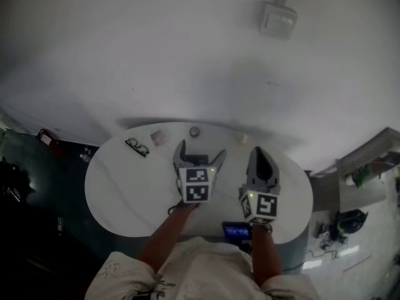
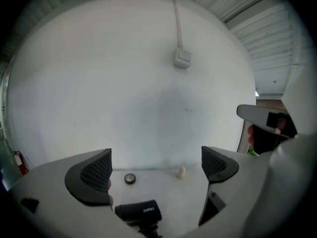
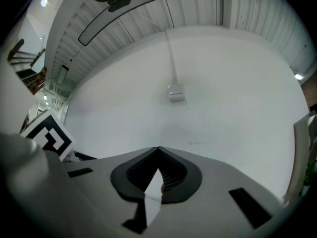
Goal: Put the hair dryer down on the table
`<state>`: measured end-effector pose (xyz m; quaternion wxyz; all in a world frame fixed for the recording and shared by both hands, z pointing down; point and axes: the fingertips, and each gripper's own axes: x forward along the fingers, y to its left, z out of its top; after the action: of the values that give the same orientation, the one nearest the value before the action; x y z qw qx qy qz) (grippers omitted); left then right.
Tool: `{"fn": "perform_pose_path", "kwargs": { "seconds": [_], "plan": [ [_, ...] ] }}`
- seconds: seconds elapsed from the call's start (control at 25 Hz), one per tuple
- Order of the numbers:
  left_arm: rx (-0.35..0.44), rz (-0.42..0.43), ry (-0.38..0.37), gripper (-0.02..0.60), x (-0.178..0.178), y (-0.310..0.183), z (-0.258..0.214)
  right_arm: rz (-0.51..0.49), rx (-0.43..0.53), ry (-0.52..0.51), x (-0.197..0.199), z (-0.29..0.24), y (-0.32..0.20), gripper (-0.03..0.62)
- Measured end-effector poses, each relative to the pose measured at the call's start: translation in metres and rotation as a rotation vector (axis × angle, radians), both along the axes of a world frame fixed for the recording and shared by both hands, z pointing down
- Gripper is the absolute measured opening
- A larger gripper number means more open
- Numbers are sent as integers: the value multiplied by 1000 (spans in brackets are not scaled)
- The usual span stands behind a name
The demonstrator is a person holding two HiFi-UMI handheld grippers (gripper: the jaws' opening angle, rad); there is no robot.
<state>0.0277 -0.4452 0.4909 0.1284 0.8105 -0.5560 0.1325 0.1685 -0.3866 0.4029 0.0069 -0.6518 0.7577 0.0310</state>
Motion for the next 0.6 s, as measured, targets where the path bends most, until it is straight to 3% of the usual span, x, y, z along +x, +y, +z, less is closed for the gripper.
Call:
{"fn": "perform_pose_path", "kwargs": {
  "seconds": [0.28, 0.6],
  "plan": [
    [330, 79, 62, 565, 4, 4, -78, 13, 63, 40, 0, -27, 2, 5],
    [487, 121, 119, 560, 7, 25, -121, 11, 88, 63, -2, -37, 5, 5]
  ]
}}
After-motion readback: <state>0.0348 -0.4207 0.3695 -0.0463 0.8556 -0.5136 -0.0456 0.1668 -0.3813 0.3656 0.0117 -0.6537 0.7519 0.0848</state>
